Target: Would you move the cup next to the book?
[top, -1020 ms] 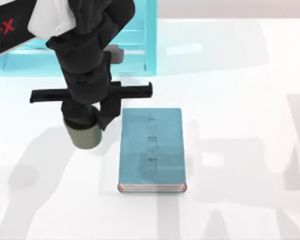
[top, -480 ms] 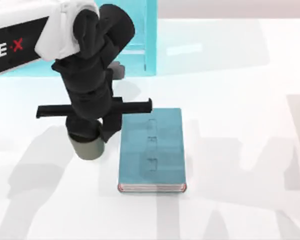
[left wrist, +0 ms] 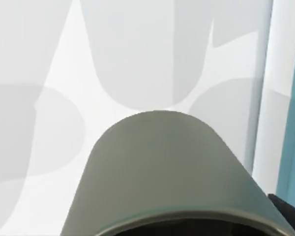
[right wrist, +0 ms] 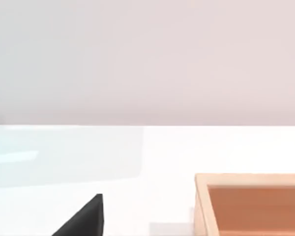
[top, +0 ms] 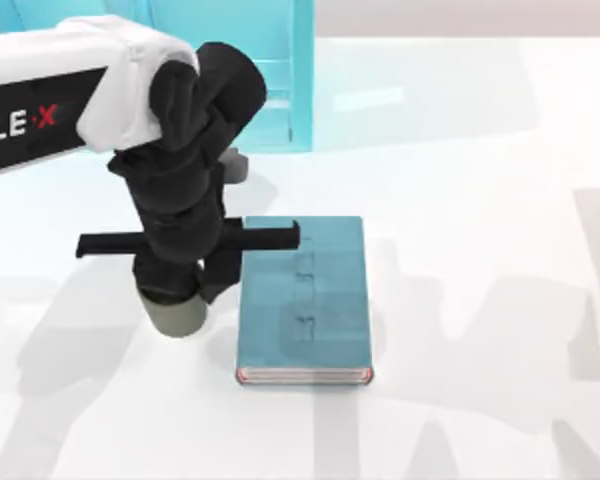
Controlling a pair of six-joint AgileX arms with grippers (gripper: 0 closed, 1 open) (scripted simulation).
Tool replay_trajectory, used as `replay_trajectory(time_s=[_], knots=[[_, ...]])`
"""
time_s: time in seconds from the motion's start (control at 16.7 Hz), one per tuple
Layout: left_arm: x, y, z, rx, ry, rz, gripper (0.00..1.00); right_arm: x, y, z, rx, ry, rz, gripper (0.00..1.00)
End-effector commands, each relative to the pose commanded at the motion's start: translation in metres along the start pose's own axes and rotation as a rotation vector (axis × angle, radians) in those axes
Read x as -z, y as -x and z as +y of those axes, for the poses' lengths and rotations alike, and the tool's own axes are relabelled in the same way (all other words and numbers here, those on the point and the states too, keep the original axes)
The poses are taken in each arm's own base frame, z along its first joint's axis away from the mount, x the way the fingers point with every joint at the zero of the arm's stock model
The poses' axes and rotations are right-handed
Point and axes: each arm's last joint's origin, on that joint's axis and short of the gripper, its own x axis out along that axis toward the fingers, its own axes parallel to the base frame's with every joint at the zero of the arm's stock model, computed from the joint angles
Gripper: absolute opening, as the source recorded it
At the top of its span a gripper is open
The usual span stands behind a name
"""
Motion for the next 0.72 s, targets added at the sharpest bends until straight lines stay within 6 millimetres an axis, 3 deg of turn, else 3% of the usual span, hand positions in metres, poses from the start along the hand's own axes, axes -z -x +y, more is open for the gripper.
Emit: replay_trajectory(time_s=[0.72], knots=[[0.0, 0.0, 0.0, 0.0, 0.0, 0.0, 0.98, 0.0, 0.0, 0.0, 0.0, 0.0, 0.0, 1.0]])
